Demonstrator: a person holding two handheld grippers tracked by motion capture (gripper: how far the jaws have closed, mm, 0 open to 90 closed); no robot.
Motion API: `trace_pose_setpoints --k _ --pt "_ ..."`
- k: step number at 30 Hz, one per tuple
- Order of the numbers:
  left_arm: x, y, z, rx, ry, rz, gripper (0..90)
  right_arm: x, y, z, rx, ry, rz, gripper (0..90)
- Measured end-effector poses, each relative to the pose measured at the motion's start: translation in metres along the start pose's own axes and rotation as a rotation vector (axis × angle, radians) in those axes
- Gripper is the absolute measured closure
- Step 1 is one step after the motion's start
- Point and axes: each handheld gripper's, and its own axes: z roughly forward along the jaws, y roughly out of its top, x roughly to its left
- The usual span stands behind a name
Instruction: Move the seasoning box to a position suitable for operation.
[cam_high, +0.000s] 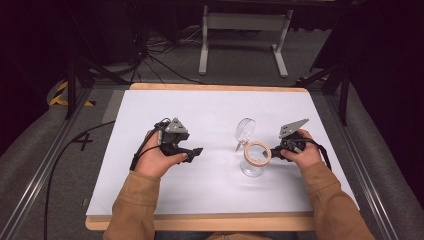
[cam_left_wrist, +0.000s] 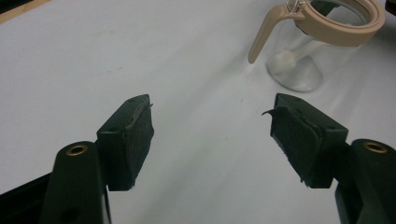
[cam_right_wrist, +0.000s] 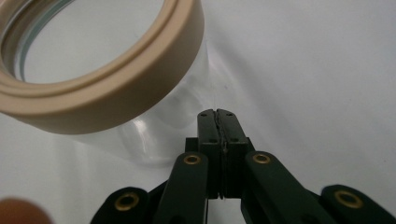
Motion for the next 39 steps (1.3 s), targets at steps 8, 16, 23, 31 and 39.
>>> trace_pose_setpoints --k 8,16,23,31,39 --pt "0.0 0.003 0.002 -0.005 -0.009 0.004 30.3 0.002 -0.002 0.001 0.015 0.015 -0.002 90.0" --pt "0.001 0.007 0.006 -0.012 -0.017 0.011 30.3 0.012 0.0 0.001 0.04 0.027 -0.023 90.0" --pt "0.002 0.009 0.008 -0.011 -0.029 0.011 30.3 0.024 0.003 0.004 0.066 0.052 -0.048 90.0" --pt "0.003 0.012 0.009 -0.021 -0.038 0.009 30.4 0.034 0.005 0.007 0.083 0.078 -0.075 90.0" --pt "0.005 0.012 0.012 -0.025 -0.048 0.003 30.5 0.043 0.008 0.012 0.093 0.101 -0.096 90.0"
